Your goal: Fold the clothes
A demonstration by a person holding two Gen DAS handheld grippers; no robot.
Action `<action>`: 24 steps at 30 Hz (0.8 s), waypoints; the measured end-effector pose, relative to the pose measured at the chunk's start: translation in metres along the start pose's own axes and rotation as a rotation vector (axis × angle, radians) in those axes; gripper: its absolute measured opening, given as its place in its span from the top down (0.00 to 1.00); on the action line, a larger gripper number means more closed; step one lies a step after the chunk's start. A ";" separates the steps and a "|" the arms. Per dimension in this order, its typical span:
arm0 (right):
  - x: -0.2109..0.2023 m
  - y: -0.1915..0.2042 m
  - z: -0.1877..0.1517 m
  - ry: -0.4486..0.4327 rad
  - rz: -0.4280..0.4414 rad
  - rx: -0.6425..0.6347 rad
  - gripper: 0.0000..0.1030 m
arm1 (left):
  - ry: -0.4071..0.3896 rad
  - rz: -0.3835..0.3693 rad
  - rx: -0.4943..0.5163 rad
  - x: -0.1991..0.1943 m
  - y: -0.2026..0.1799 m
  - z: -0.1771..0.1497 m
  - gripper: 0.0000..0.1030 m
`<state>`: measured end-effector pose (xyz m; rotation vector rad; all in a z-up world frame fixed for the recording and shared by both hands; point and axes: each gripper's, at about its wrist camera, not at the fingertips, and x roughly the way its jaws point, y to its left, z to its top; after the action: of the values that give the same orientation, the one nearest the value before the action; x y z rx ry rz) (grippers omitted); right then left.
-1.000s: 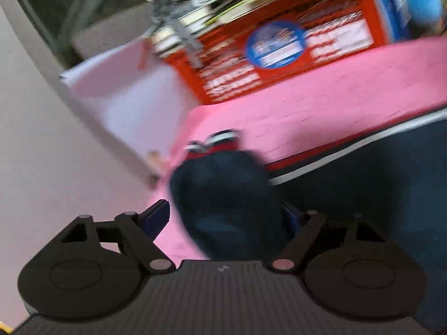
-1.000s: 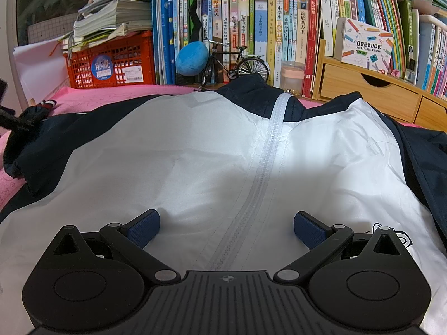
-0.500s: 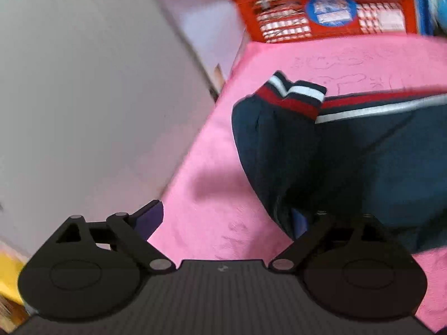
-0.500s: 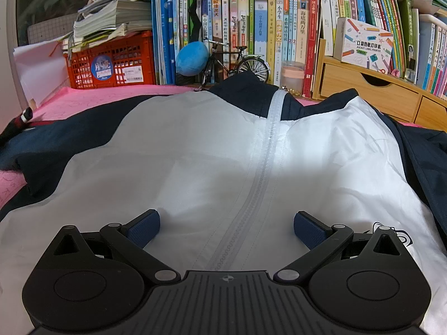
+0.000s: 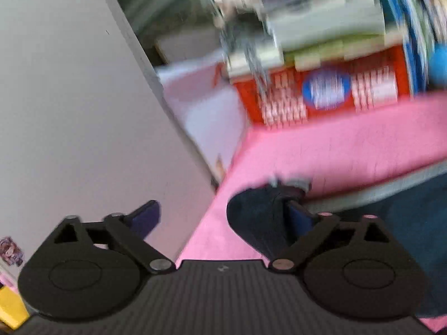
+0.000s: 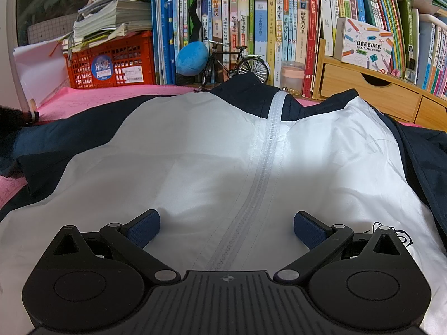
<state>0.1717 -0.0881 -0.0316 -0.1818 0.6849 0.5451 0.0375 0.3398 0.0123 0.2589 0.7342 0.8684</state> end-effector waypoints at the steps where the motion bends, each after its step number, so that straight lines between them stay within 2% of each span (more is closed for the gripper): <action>1: 0.000 0.000 0.000 0.000 0.000 0.000 0.00 | 0.065 -0.006 0.018 0.009 -0.004 -0.008 0.05; 3: 0.000 0.000 0.000 0.000 0.000 0.001 0.00 | 0.150 -0.028 0.029 0.025 -0.007 -0.025 0.07; 7: 0.000 0.000 0.000 0.000 0.001 0.001 0.00 | 0.126 -0.094 -0.079 0.016 0.008 -0.038 0.09; 9: 0.000 0.000 0.000 0.000 0.001 0.001 0.00 | 0.061 -0.116 -0.119 0.001 0.015 -0.038 0.09; 10: 0.000 0.000 0.000 0.000 0.000 0.001 0.00 | -0.004 -0.123 -0.120 -0.010 0.016 -0.036 0.09; 13: 0.000 0.000 0.000 0.000 0.000 0.001 0.00 | -0.181 -0.158 -0.059 -0.032 0.015 -0.027 0.02; 14: 0.000 0.000 0.000 0.000 0.001 0.001 0.00 | -0.195 -0.159 -0.043 -0.031 0.014 -0.021 0.01; 16: 0.000 0.000 0.000 0.000 0.001 0.001 0.00 | -0.154 -0.124 -0.023 -0.017 0.000 -0.005 0.00; 19: 0.000 0.000 0.000 0.000 0.001 0.001 0.00 | -0.008 -0.039 0.034 0.039 -0.034 0.010 0.06; 21: 0.000 0.000 0.000 0.000 0.001 0.001 0.00 | 0.049 -0.045 0.033 0.066 -0.045 0.009 0.25; 22: 0.000 0.000 0.000 0.000 0.001 0.001 0.00 | 0.047 -0.084 -0.001 0.068 -0.044 0.009 0.41; 23: 0.000 0.000 0.000 0.000 0.001 0.001 0.00 | 0.048 -0.122 -0.035 0.069 -0.042 0.011 0.64; 24: 0.000 0.000 0.000 0.000 0.001 0.001 0.00 | 0.068 -0.157 -0.067 0.069 -0.040 0.014 0.77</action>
<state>0.1721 -0.0879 -0.0316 -0.1807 0.6857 0.5453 0.1003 0.3689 -0.0298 0.1109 0.7767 0.7537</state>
